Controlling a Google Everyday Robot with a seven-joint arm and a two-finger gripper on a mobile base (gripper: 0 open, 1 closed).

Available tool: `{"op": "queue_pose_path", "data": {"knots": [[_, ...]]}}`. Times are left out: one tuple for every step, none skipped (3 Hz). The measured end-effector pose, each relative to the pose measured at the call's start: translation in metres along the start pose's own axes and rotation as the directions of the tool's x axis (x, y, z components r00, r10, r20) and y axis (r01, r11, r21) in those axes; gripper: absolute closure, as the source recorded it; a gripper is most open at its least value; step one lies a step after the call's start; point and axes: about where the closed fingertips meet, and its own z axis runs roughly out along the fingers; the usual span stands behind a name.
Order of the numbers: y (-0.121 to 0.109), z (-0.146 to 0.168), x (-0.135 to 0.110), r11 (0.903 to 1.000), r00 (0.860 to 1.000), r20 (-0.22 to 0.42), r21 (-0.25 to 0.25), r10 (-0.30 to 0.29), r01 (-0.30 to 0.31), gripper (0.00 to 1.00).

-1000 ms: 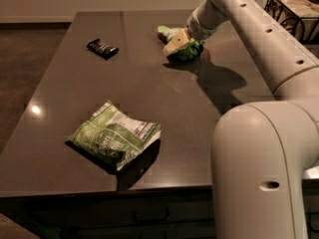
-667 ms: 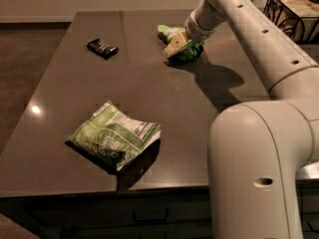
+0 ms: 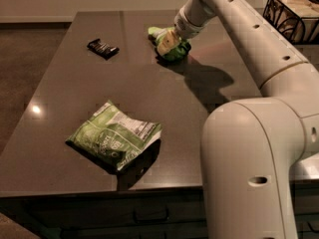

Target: Move green rice chip bag near rxbar chocolate

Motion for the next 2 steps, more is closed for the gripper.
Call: {"op": "queue_pose_path", "data": {"knots": [[0.029,-0.007,-0.023,0.9957,0.996,0.037,-0.047,-0.078,0.08,0.87],[0.062,-0.012,-0.046,0.98,0.982,0.084,-0.094,-0.168,0.175,1.0]]}}
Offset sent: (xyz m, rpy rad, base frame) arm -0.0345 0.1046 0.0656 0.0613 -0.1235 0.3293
